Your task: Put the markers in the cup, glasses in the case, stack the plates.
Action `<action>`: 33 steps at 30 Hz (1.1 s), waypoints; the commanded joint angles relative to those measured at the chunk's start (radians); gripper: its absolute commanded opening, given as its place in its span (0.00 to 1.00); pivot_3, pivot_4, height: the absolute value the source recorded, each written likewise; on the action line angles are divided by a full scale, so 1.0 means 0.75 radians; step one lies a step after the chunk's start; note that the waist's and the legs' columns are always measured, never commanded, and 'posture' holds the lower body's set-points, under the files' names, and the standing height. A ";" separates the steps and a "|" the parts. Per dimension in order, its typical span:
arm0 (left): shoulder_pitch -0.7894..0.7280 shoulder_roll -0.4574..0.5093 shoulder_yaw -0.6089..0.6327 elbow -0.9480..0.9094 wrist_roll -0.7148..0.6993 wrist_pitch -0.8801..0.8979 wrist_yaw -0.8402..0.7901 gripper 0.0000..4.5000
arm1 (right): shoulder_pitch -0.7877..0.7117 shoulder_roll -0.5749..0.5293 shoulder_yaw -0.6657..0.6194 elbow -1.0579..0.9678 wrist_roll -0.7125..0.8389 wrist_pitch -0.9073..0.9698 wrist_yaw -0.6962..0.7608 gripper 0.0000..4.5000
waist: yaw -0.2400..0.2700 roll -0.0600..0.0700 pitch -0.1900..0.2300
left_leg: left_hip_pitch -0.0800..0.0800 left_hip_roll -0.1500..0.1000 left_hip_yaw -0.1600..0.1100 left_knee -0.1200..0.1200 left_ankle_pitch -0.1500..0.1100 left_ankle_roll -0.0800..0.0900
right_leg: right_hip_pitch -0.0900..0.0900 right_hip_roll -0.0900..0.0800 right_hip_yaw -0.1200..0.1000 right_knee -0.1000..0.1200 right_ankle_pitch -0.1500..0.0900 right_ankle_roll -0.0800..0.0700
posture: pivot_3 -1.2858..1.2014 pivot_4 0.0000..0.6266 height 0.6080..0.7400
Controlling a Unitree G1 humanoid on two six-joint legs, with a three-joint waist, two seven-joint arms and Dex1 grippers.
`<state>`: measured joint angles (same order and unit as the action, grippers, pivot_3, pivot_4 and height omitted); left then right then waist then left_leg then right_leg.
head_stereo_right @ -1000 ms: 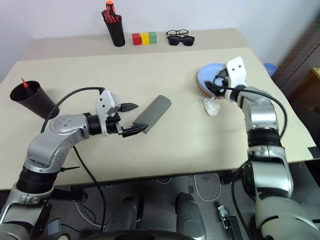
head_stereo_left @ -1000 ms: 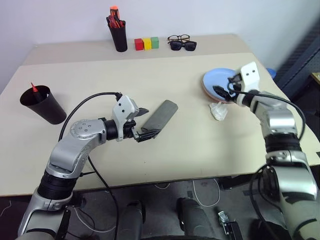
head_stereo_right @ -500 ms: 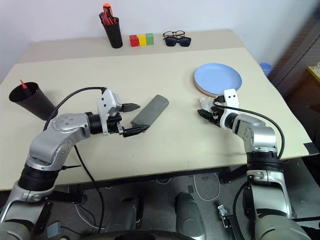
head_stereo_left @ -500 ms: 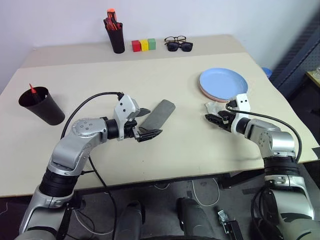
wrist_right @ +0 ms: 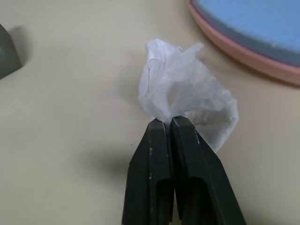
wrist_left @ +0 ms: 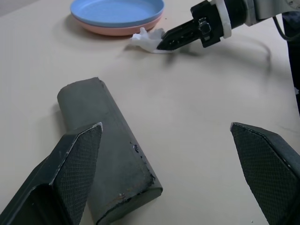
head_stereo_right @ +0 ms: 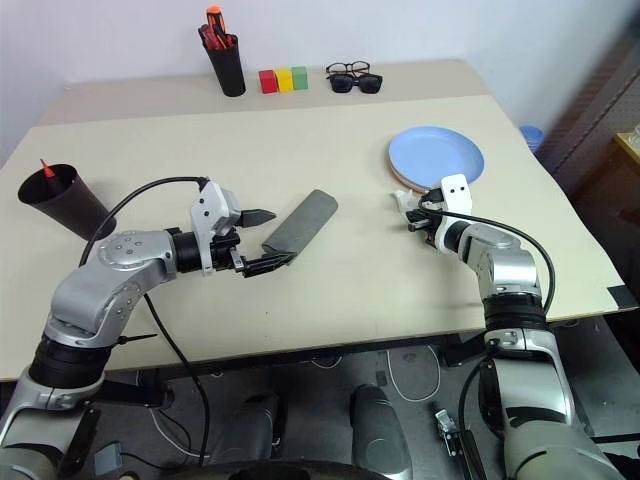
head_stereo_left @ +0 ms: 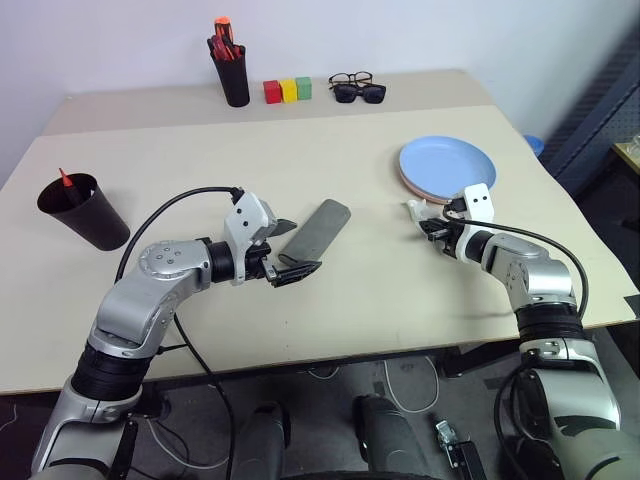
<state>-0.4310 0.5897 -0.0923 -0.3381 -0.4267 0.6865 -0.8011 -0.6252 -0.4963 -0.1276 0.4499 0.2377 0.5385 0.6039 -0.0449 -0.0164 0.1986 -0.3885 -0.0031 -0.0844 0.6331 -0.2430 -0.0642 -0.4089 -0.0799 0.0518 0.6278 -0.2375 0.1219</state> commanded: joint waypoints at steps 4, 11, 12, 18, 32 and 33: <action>0.001 -0.005 0.027 -0.038 -0.020 -0.016 0.005 1.00 | -0.082 0.000 -0.154 -0.229 0.176 -0.061 0.042 0.01 | -0.003 0.000 0.000 | -0.001 0.000 0.000 -0.001 0.000 0.000 | -0.001 0.000 0.000 0.000 0.000 0.001 | 0.52 0.24 1.00; 0.004 -0.025 0.038 -0.043 -0.028 -0.003 0.027 1.00 | -0.394 -0.048 -0.141 0.368 0.006 -0.507 -0.055 0.01 | 0.001 -0.001 0.000 | 0.000 0.000 0.000 -0.001 0.000 0.000 | 0.000 0.000 0.000 -0.001 -0.002 -0.004 | 0.52 0.24 1.00; 0.007 -0.026 0.041 -0.047 -0.030 0.000 0.030 1.00 | -0.425 -0.050 -0.130 0.457 -0.016 -0.571 -0.052 0.01 | 0.000 -0.001 0.000 | 0.000 0.000 0.000 -0.001 0.000 0.000 | 0.000 0.000 0.000 -0.001 -0.002 -0.004 | 0.52 0.24 1.00; 0.056 -0.024 0.072 -0.107 -0.035 0.027 0.087 1.00 | -0.570 -0.052 -0.051 0.933 -0.163 -0.848 -0.053 0.31 | -0.005 0.000 0.000 | -0.003 0.000 0.001 -0.006 0.000 0.000 | 0.000 -0.001 0.000 -0.010 0.000 0.000 | 0.52 0.24 1.00; 0.373 -0.145 0.359 -0.169 0.042 -0.250 0.370 1.00 | -0.407 -0.125 -0.183 0.618 0.036 -0.888 0.260 0.98 | -0.025 0.001 0.001 | -0.003 0.000 0.000 -0.005 0.000 0.000 | 0.001 -0.001 0.000 -0.011 0.001 0.000 | 0.52 0.24 1.00; 0.413 -0.139 0.394 -0.190 -0.004 -0.227 0.351 1.00 | -0.321 -0.146 -0.186 0.492 0.073 -0.813 0.310 0.98 | -0.020 0.001 0.001 | -0.003 0.000 0.000 -0.005 0.000 0.000 | 0.000 -0.001 0.000 -0.010 0.001 0.001 | 0.52 0.24 1.00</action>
<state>-0.1457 0.4748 0.1512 -0.4315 -0.3847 0.5139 -0.5277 -0.9143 -0.5723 -0.2391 0.9659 0.2265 -0.1339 0.7638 -0.0603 -0.0159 0.1990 -0.3904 -0.0031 -0.0843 0.6290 -0.2430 -0.0643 -0.4086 -0.0806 0.0515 0.6202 -0.2369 0.1224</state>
